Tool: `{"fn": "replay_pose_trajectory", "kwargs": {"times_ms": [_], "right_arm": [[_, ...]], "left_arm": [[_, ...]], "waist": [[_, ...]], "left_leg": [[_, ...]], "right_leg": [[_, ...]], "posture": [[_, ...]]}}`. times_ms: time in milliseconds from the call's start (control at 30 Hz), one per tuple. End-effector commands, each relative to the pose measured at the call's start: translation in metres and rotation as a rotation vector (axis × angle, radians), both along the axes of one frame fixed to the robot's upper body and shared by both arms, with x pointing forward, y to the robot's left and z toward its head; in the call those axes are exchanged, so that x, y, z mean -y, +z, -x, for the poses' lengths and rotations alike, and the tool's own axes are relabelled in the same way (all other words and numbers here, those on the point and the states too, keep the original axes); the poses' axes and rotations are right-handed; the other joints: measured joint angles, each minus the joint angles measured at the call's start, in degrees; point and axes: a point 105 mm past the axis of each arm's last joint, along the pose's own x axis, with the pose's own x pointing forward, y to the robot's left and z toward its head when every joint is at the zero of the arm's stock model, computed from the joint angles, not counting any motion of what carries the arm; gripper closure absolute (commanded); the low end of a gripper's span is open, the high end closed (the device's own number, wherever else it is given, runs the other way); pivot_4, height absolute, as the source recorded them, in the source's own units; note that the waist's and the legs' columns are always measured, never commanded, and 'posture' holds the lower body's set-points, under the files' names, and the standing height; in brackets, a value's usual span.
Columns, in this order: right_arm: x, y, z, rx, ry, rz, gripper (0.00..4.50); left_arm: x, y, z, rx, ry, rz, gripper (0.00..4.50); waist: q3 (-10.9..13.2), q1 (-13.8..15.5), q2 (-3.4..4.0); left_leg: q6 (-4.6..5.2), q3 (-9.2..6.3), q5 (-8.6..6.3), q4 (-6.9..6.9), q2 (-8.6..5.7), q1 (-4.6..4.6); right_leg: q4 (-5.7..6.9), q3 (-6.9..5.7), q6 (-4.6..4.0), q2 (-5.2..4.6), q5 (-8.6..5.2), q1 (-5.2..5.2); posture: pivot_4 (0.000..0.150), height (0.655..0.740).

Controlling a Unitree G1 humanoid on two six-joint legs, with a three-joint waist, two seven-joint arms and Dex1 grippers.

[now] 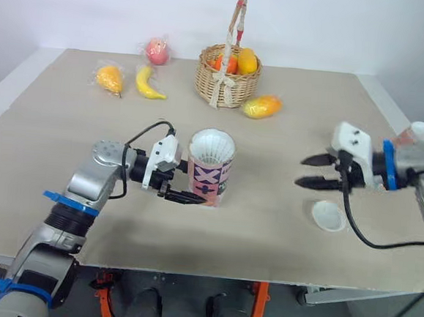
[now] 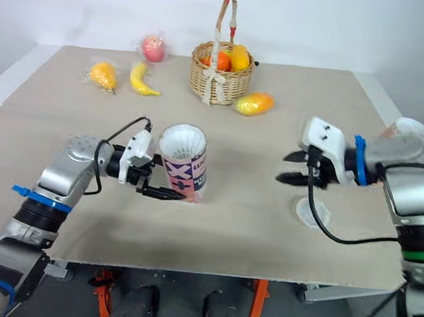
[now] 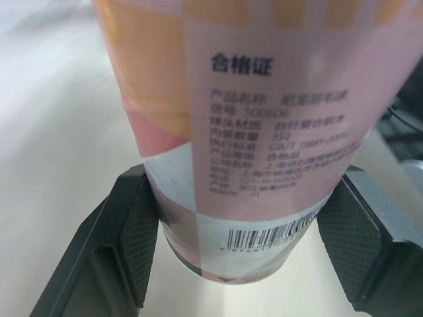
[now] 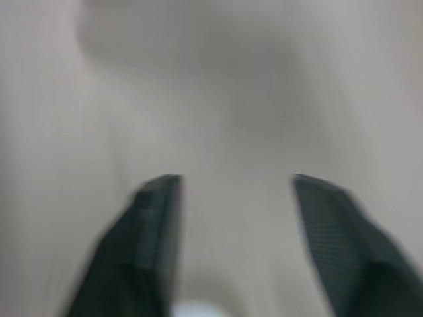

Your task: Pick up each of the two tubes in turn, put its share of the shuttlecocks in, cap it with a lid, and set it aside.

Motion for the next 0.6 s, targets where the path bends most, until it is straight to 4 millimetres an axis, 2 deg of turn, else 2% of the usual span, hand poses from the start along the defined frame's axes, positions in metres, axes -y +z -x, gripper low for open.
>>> {"fn": "replay_pose_trajectory", "kwargs": {"times_ms": [33, 267, 433, 600], "right_arm": [[0.019, 0.005, 0.005, 0.003, -0.03, 0.027, 0.87], [0.05, -0.022, -0.008, -0.094, -0.163, 0.003, 0.87], [0.064, -0.042, -0.02, -0.156, -0.24, -0.018, 0.87], [0.075, -0.063, -0.023, -0.222, -0.278, 0.02, 0.87]], "left_arm": [[0.015, 0.0, 0.006, 0.008, -0.038, 0.043, 1.24], [0.024, -0.022, 0.003, 0.004, -0.03, 0.005, 1.24], [0.022, -0.034, 0.0, 0.008, -0.015, -0.03, 1.24], [0.018, -0.042, 0.0, 0.009, 0.001, -0.056, 1.24]], "waist": [[0.0, -0.1, 0.01], [0.0, -0.8, 0.01], [0.0, -0.8, 0.01], [0.0, -0.8, 0.01]], "left_leg": [[0.0, 0.0, 0.0, 0.0, 0.0, 0.03], [0.0, 0.12, 0.05, 0.16, -0.01, 0.15], [0.0, 0.22, 0.05, 0.16, -0.02, 0.17], [0.0, 0.23, 0.05, 0.12, -0.05, 0.11]], "right_leg": [[0.0, 0.01, 0.02, 0.02, 0.03, 0.02], [0.0, 0.2, 0.17, 0.03, 0.25, 0.13], [-0.01, 0.34, 0.21, 0.04, 0.31, 0.11], [-0.04, 0.35, 0.19, 0.01, 0.24, 0.09]], "posture": [[0.15, 0.74], [0.15, 0.74], [0.15, 0.74], [0.15, 0.74]]}}
